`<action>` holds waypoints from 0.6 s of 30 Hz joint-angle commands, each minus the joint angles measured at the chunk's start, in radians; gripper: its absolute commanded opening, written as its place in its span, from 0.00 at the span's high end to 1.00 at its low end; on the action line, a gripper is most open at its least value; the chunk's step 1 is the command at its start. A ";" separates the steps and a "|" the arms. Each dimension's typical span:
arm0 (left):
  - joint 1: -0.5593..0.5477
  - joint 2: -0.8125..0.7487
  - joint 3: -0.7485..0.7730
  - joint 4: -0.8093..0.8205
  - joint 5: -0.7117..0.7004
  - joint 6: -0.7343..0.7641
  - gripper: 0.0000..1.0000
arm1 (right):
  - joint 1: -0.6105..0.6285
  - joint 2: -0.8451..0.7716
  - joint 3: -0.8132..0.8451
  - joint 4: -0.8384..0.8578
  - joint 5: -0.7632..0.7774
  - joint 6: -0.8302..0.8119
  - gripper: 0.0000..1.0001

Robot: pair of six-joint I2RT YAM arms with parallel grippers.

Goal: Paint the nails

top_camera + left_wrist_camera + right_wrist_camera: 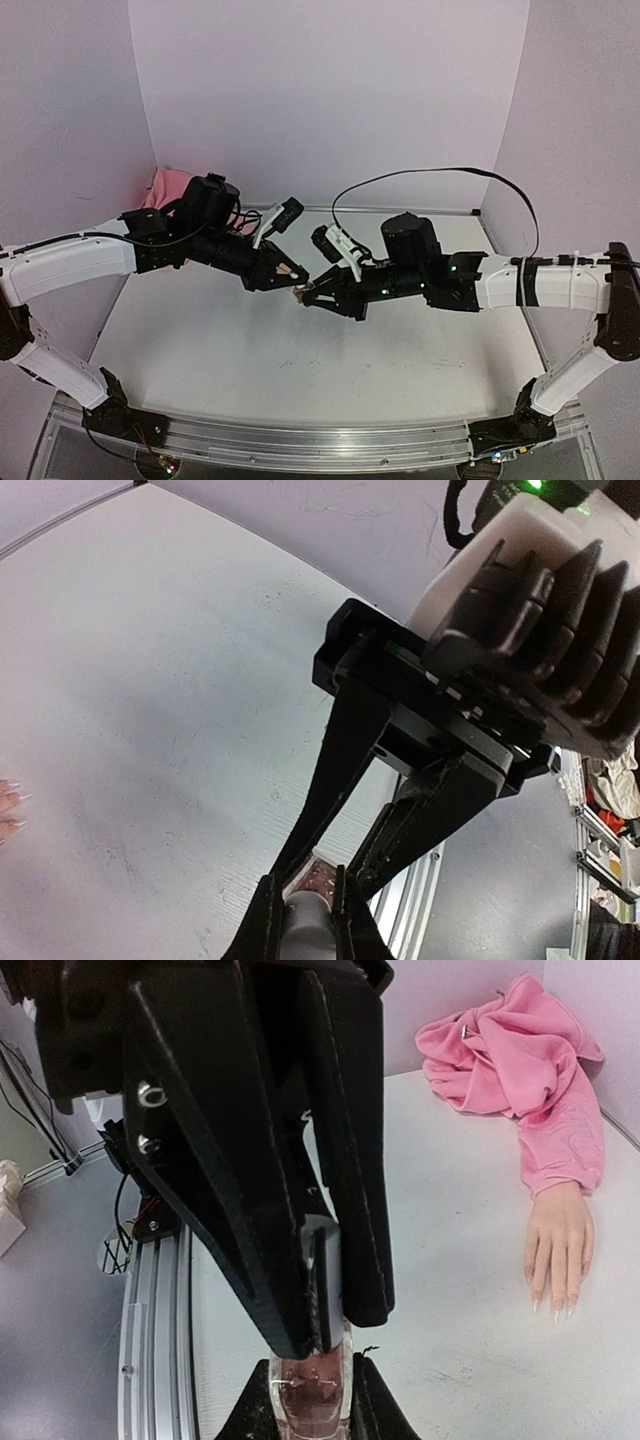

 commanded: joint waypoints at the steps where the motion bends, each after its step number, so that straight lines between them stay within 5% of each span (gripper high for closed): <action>1: 0.003 -0.035 0.009 -0.036 -0.227 -0.032 1.00 | -0.016 0.000 0.028 0.048 0.174 0.038 0.84; 6: 0.078 -0.045 -0.073 -0.087 -0.525 -0.144 1.00 | -0.085 0.001 -0.039 0.035 0.199 0.108 0.40; 9: 0.125 -0.057 -0.159 -0.089 -0.671 -0.212 1.00 | -0.103 -0.024 -0.089 0.036 0.249 0.129 0.21; 18: 0.304 -0.038 -0.383 -0.038 -0.841 -0.428 1.00 | -0.186 -0.130 -0.208 0.037 0.368 0.199 0.08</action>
